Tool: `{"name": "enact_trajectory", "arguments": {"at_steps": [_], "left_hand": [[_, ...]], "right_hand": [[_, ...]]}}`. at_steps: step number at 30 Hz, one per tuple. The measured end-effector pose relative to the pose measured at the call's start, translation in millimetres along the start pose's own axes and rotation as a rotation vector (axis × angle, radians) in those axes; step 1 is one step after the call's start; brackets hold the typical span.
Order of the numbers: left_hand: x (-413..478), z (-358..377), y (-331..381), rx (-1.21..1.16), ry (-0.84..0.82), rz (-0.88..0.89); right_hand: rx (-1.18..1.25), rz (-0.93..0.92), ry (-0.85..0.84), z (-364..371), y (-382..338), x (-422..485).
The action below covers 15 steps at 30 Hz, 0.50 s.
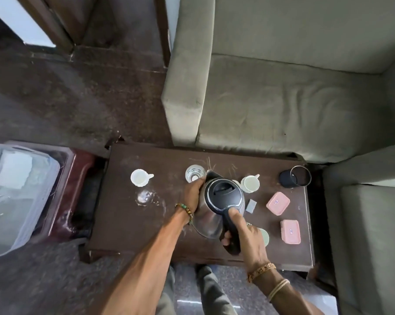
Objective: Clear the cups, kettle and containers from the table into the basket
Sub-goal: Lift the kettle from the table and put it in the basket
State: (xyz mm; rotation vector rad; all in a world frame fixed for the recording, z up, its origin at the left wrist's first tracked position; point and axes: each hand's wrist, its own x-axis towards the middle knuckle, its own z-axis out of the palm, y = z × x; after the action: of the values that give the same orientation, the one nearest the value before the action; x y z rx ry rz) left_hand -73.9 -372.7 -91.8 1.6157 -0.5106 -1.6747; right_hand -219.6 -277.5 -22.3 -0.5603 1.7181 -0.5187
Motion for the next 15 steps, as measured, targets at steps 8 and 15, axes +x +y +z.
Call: {"name": "enact_trajectory", "arguments": {"at_steps": [8, 15], "left_hand": [[-6, -5, -8, 0.066, -0.016, 0.103], [-7, -6, -20, 0.034, 0.012, 0.165]], "right_hand": [[0.309, 0.367, -0.335, -2, -11, 22], [0.182, 0.422, -0.403, 1, -8, 37]]}}
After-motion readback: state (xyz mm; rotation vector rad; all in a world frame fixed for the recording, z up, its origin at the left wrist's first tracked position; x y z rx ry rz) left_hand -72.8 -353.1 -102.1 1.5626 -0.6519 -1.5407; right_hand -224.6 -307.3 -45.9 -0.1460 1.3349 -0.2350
